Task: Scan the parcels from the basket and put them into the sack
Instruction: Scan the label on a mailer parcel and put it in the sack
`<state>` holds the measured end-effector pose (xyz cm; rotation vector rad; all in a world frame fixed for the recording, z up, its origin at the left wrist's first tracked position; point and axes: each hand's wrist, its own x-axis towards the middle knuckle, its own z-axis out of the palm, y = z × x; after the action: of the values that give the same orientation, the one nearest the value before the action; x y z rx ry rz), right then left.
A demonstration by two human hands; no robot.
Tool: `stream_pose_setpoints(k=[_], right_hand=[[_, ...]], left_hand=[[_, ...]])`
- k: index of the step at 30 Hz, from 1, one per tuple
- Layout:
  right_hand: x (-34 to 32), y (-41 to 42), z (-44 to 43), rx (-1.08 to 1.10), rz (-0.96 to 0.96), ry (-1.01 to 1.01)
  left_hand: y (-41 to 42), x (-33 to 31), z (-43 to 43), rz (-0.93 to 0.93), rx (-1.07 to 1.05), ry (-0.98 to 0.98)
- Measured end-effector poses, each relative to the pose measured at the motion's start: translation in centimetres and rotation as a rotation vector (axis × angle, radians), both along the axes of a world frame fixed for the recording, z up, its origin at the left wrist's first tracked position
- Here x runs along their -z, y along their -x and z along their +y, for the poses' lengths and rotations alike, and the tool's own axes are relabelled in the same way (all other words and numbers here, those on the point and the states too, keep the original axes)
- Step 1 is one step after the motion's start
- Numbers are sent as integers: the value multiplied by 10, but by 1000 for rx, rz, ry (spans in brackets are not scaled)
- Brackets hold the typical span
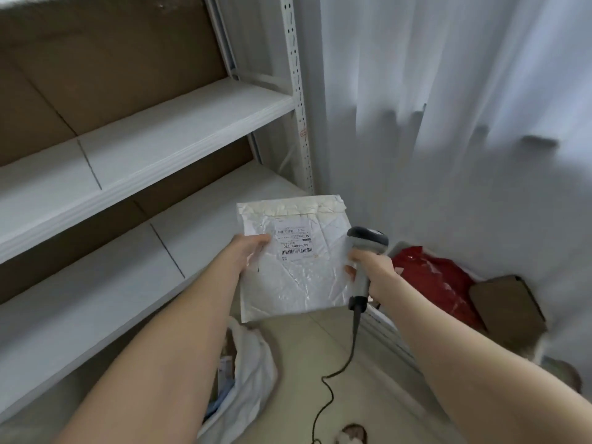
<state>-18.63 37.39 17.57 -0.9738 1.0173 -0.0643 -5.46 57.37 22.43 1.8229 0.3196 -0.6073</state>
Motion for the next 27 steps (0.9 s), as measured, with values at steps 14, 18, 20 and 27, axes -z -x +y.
stream_pose_setpoints(k=[14, 18, 20, 27], right_hand=[[83, -33, 240, -194, -4, -37], [123, -64, 298, -177, 38, -15], [151, -80, 328, -151, 86, 9], [266, -129, 410, -149, 197, 97]], left_hand=[[37, 98, 253, 152, -290, -317], [8, 153, 306, 170, -295, -290], [-10, 182, 332, 223, -267, -283], [-57, 302, 413, 271, -134, -273]])
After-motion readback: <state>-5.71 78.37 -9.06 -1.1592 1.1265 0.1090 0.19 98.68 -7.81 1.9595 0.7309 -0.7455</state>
